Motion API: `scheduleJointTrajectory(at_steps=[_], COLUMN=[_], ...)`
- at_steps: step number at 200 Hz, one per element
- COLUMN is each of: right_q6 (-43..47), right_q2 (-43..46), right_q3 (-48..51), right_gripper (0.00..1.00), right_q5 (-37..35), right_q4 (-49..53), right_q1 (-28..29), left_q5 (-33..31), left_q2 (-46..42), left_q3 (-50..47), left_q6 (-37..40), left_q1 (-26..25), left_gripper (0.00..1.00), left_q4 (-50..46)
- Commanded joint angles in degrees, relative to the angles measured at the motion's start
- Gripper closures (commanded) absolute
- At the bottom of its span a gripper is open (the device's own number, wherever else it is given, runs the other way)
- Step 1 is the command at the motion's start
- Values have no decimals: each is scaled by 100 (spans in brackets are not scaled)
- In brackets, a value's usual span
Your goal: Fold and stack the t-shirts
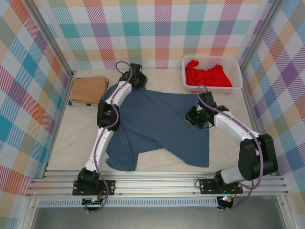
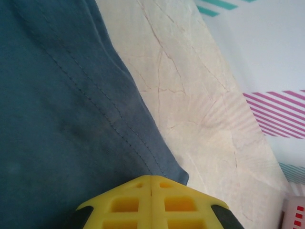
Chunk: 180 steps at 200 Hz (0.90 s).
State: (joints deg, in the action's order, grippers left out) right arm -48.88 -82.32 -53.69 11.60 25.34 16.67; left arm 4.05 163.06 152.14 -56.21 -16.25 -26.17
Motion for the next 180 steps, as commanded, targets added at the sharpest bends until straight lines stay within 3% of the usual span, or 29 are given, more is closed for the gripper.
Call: scheduleJointTrajectory(at_steps=[1,81,110,119,153,180], right_q6=[-95,-77,-40,-4,151,212], right_q2=[56,14,50,58,120,223], right_q3=[50,84,130,122,118,112], right_gripper=[94,95,95,95,95,95], right_q5=[-35,9,90,138,106,-76], right_q4=[84,145,120,107,128,300], right_q1=[-60,-118,-129,-129,-129,-293], left_q5=[458,1291,1235,1125,705,608], left_q2=[308,465,363,267,-297,-1024], left_q3=[317,465,537,580,954,951], left_q6=[-161,119,300,322,303,450], left_q1=[-22,-255,-247,-215,16,272], left_gripper=[95,95,93,89,54,52], left_q4=[21,175,240,300,361,-239])
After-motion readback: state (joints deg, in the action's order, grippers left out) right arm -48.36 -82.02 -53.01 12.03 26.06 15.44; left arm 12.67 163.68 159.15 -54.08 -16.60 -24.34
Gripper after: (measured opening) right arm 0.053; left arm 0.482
